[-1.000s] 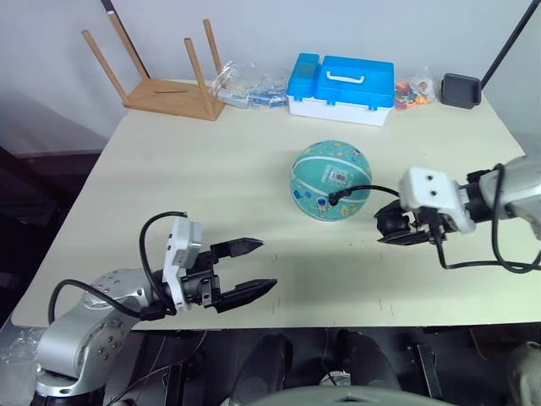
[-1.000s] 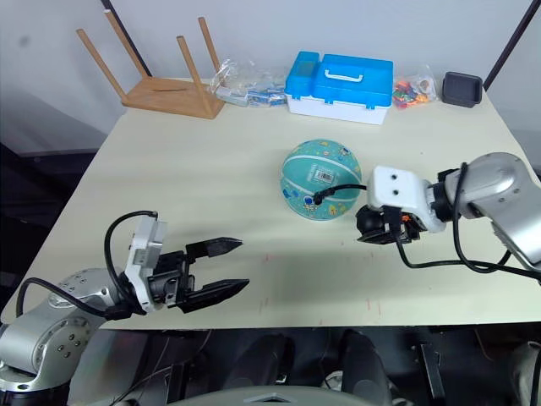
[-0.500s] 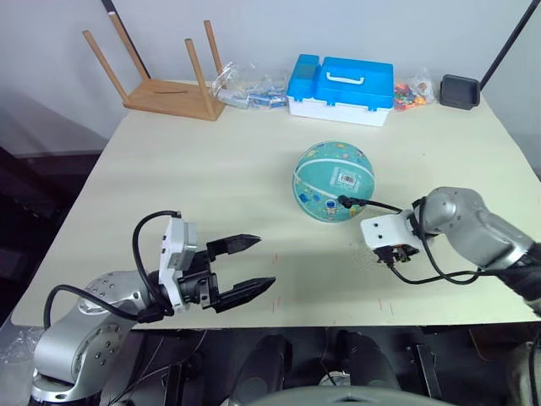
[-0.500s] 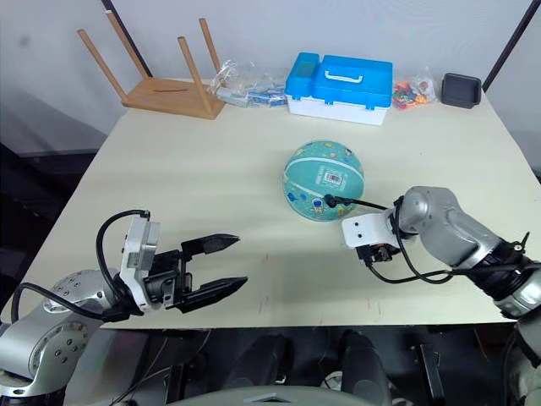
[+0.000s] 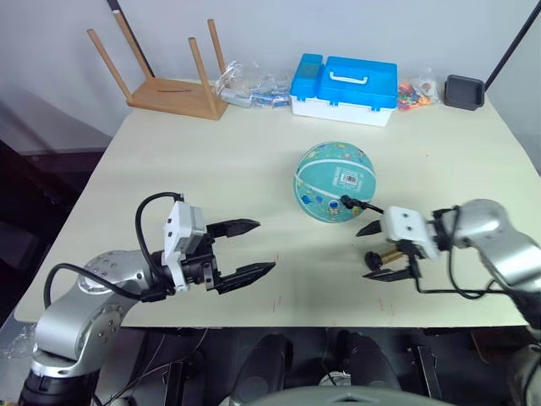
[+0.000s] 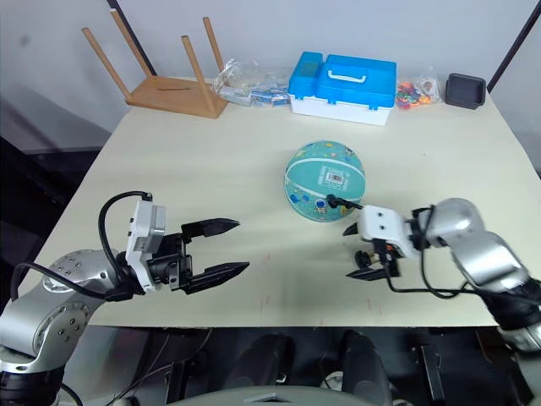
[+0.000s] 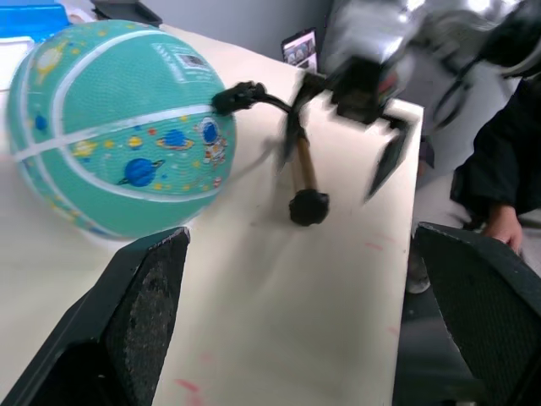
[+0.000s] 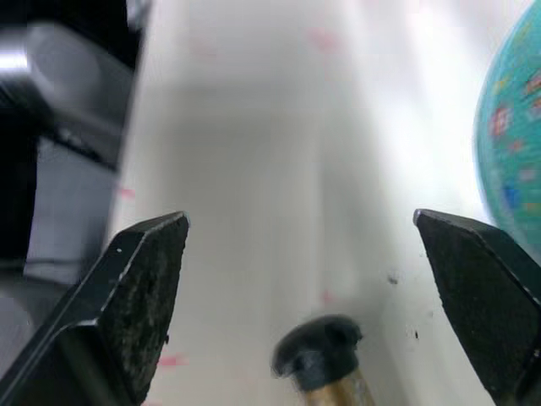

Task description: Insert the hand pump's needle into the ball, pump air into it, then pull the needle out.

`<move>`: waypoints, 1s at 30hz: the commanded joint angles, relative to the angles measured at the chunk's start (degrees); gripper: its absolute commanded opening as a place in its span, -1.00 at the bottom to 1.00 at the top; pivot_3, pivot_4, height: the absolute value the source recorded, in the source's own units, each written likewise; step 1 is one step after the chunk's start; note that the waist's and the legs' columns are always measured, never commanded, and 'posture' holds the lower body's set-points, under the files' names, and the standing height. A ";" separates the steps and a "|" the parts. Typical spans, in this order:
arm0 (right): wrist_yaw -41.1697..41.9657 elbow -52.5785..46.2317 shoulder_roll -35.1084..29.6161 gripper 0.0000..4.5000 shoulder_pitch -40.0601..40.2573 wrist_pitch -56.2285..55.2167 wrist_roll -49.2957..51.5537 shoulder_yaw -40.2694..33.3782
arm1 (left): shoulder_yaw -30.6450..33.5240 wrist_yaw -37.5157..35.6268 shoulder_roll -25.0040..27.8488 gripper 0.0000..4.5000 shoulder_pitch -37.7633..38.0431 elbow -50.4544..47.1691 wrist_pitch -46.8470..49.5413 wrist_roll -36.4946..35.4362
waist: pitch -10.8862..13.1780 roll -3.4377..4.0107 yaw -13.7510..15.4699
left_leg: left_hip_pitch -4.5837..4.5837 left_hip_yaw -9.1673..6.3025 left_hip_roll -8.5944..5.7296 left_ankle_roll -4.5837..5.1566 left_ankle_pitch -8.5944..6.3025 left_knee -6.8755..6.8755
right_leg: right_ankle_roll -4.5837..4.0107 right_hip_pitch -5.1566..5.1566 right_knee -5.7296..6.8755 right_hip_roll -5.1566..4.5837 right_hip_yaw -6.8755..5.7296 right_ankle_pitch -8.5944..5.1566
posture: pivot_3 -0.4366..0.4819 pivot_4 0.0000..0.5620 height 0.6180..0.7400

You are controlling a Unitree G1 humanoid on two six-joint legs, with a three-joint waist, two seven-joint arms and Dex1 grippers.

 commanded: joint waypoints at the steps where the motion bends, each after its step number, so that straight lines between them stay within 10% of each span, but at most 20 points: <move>1: -4.05 -10.89 0.43 0.97 8.51 1.59 8.17 -12.25 | -0.48 -1.42 1.68 1.00 -5.24 2.89 -0.06 -0.38 | -0.01 -0.05 0.01 | 0.00 -0.02 0.00 0.00 0.00 0.01 | 0.00 0.00 0.01 0.00 -0.01 0.00 | -0.05 -0.47 1.00; 16: -26.47 -37.33 10.91 0.97 38.04 8.37 23.62 -45.73 | -16.73 -10.54 -4.18 1.00 -39.38 32.21 -5.60 12.08 | -0.05 -0.17 -0.45 | 0.13 0.09 -0.03 -0.04 0.07 0.13 | 0.04 0.12 0.19 0.10 0.08 0.02 | -0.05 -0.47 1.00; 30: -28.36 -36.03 6.29 0.97 38.30 7.44 22.18 -43.98 | -22.52 -7.69 -18.93 1.00 -54.50 55.67 -17.72 25.79 | -0.04 -0.23 -0.69 | 0.15 0.11 -0.06 -0.03 0.08 0.15 | 0.05 0.12 0.23 0.13 0.13 0.01 | -0.05 -0.47 1.00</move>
